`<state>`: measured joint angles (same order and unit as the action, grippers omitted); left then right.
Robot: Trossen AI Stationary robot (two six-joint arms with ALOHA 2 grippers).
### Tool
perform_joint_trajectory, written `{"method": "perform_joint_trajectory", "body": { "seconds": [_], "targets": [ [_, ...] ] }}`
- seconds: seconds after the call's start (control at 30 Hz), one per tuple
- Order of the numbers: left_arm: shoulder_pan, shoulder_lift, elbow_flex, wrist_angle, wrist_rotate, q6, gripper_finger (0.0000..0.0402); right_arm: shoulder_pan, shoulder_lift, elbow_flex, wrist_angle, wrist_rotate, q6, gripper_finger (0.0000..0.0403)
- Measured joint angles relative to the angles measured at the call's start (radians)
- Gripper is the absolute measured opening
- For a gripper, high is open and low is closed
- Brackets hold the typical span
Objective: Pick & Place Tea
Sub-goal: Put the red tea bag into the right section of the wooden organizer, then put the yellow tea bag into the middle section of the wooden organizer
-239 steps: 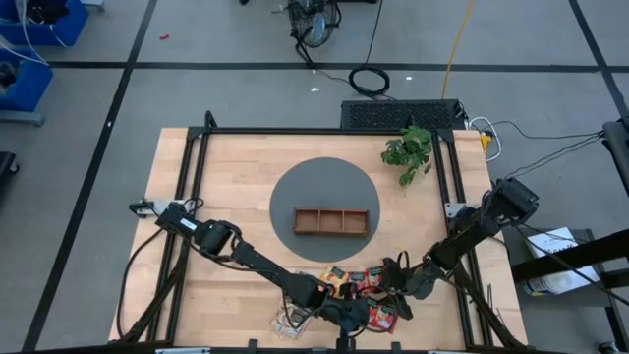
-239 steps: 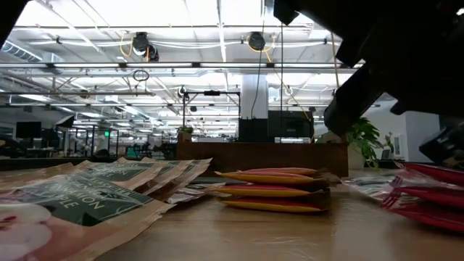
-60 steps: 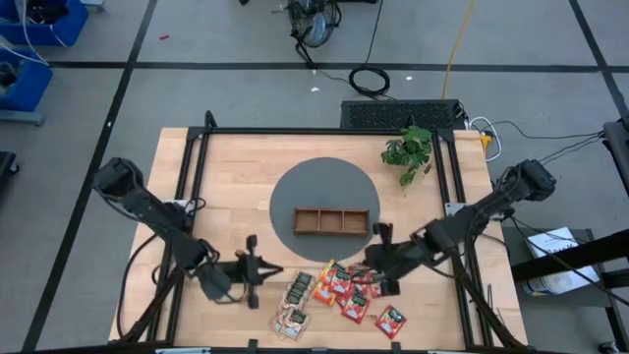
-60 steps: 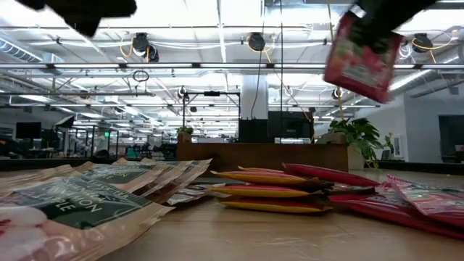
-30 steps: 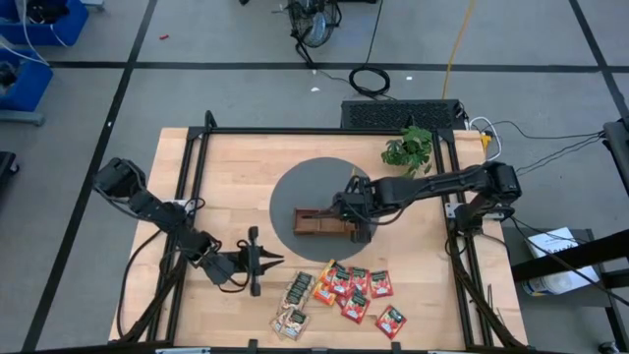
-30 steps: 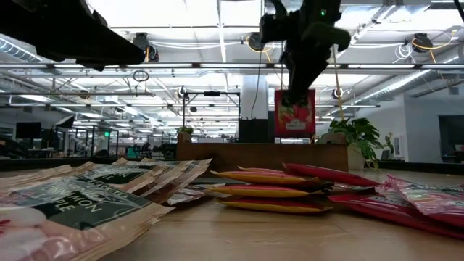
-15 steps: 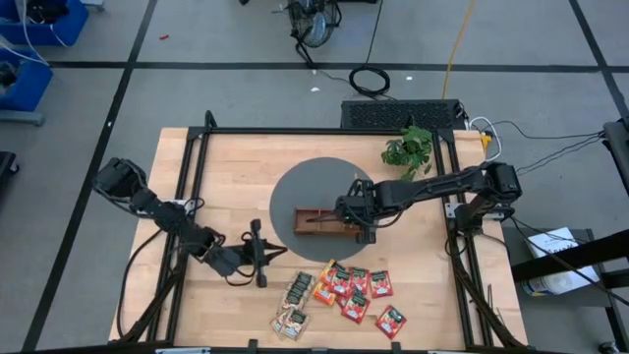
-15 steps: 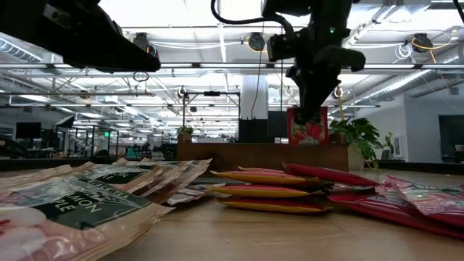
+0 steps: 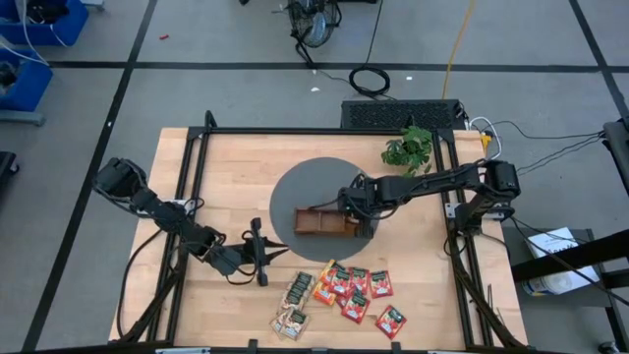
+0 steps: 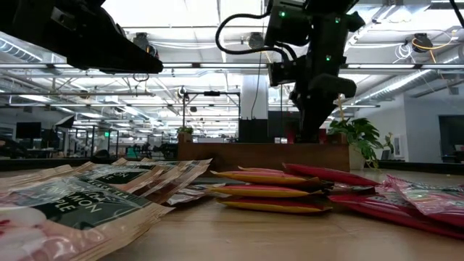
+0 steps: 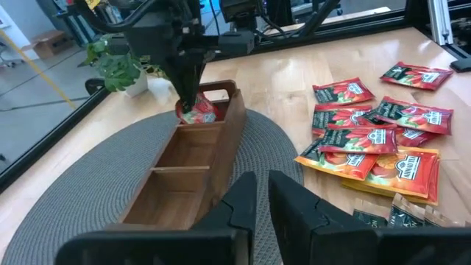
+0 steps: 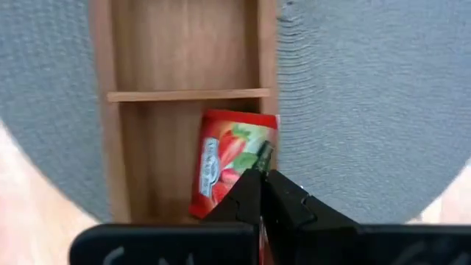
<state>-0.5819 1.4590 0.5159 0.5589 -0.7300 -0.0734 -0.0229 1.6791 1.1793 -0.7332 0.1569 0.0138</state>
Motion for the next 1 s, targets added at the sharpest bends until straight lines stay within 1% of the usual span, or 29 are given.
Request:
{"method": "perform_joint_trajectory", "body": {
  "seconds": [0.1,0.23,0.33,0.47,0.6,0.67,0.8,1.0],
  "targets": [
    [0.0,0.0,0.0,0.001,0.0,0.0,0.0037,-0.003,0.0,0.0,0.005,0.027,-0.009,0.0003],
    [0.0,0.0,0.0,0.026,0.0,0.023,0.0027,-0.004,0.0,0.0,0.024,0.056,-0.027,0.0025],
    [0.0,0.0,0.0,0.029,0.0,0.024,0.0019,-0.004,0.0,0.0,0.027,0.057,-0.027,0.0053],
    [0.0,0.0,0.0,0.031,0.0,0.024,0.0008,-0.004,0.0,0.0,0.026,0.127,-0.027,0.0093],
    [0.0,0.0,0.0,0.03,0.0,0.015,0.0004,-0.003,-0.016,0.0,0.011,0.168,-0.056,0.0129],
    [0.0,0.0,0.0,0.03,0.0,0.013,0.0007,-0.002,-0.048,0.001,0.009,0.186,-0.06,0.0144],
    [0.0,0.0,0.0,0.03,0.0,-0.004,0.0027,-0.002,-0.123,0.003,0.015,0.182,-0.052,0.0167],
    [0.0,0.0,0.0,0.028,0.0,-0.031,0.004,0.004,-0.203,0.003,0.027,0.183,0.0,0.018]
  ]
}}
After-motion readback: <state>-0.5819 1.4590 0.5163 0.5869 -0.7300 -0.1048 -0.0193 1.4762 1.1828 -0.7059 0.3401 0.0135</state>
